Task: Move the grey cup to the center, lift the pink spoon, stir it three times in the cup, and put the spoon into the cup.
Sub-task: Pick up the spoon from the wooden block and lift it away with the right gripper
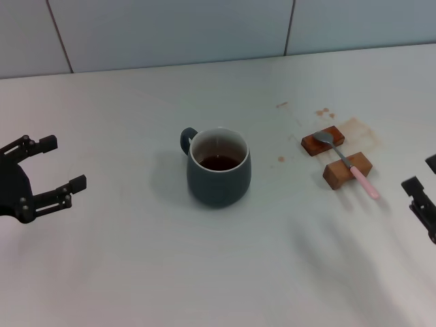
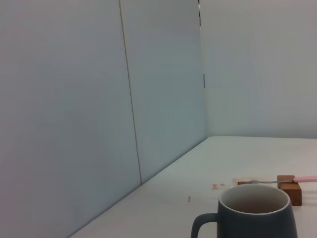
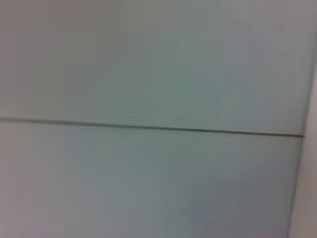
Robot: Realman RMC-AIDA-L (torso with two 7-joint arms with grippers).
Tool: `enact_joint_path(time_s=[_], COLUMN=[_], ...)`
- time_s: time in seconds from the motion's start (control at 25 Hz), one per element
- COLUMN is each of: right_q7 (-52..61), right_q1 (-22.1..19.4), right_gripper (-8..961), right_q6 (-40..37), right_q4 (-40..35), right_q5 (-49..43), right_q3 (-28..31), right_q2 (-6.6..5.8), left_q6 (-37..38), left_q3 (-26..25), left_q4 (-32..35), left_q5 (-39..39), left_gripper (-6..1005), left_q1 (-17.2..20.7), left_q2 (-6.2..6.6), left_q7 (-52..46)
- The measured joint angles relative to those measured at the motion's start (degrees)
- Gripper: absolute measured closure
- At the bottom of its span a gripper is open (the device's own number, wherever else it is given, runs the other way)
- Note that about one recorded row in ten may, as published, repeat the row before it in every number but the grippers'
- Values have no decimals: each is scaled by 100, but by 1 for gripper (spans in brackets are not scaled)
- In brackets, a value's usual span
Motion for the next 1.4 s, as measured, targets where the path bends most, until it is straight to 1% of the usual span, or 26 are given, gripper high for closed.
enact_joint_path(time_s=[0.12, 0.24, 0.32, 0.48, 0.52, 0.72, 1.4], right_q7=[413, 585, 702, 722, 725, 728, 832], right_q1=[-68, -77, -92, -82, -47, 33, 464], right_gripper=[144, 144, 144, 143, 143, 143, 143], right_q6=[148, 288, 616, 923, 1095, 1392, 1910], right_q4=[22, 32, 77, 117, 119, 115, 32], right_q5=[0, 0, 0, -1, -2, -6, -52], right_q3=[7, 1, 7, 20, 5, -5, -32], right_q2=[9, 15, 19, 21, 21, 14, -19], left_q6=[8, 22, 31, 37, 39, 42, 37], left_q3=[-6, -11, -30, -33, -34, -33, -46], left_q4=[0, 0, 0, 0, 1, 0, 0], left_q5=[0, 0, 0, -14, -24, -64, -162], left_gripper=[143, 144, 144, 145, 145, 147, 150], left_q1=[-1, 2, 25, 40, 43, 53, 59], left_q2=[2, 6, 12, 11, 8, -2, -58], left_q7=[2, 3, 13, 24, 28, 72, 77])
